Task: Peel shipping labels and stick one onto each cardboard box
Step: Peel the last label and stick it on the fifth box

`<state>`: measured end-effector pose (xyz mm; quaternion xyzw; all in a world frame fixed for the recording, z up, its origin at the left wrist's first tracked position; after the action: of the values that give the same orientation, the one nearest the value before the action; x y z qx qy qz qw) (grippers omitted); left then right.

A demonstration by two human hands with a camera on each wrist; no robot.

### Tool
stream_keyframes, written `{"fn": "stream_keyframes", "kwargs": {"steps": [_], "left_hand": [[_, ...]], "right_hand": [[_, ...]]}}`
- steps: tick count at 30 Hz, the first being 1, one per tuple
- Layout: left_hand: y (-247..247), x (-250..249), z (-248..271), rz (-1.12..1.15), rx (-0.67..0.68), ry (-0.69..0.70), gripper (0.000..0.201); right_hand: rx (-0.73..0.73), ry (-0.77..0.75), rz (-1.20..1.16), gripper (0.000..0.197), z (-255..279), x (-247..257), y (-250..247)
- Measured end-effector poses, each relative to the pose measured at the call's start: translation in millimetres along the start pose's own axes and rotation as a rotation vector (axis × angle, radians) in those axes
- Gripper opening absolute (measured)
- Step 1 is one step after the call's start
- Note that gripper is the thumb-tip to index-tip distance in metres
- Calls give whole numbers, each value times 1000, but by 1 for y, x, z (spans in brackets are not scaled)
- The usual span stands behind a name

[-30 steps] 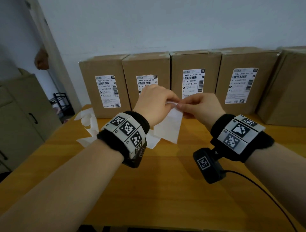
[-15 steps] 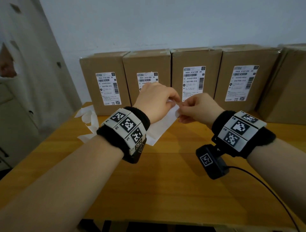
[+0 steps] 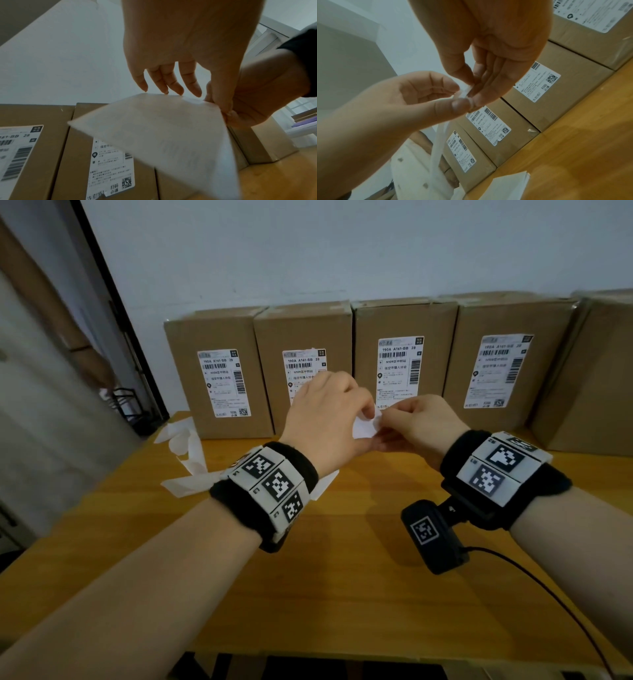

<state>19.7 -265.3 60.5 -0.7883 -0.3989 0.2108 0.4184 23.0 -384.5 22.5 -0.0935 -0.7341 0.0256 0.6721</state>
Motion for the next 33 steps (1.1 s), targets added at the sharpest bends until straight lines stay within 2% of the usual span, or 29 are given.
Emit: {"fn": "stream_keyframes", "kwargs": {"steps": [7,18,22,25,33], "left_hand": [[0,-2,1,-71,17,27,33],[3,2,1,-50,77,7,31],[2,2,0,-50,88,8,27],[5,3,0,-22,103,4,25],[5,5,-1,99,107,-24,22]], "right_hand": [[24,50,-61,9,3,-3,1],[84,114,-129,7,7,-6,4],[97,120,-156,18,7,-6,5],[108,126,-177,20,7,-6,6],[93,113,-185,11,6,-8,4]]}}
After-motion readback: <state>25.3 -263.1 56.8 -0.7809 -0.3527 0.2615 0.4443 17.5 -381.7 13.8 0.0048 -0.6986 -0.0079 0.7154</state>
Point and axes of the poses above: each hand's wrist, its own z-axis away from the middle knuckle, its own y-axis out of the palm, x = y × z, the point moved 7 cm from there along -z, towards the middle knuckle, and after that the axes turned 3 degrees about -y, right-handed, at the moved point
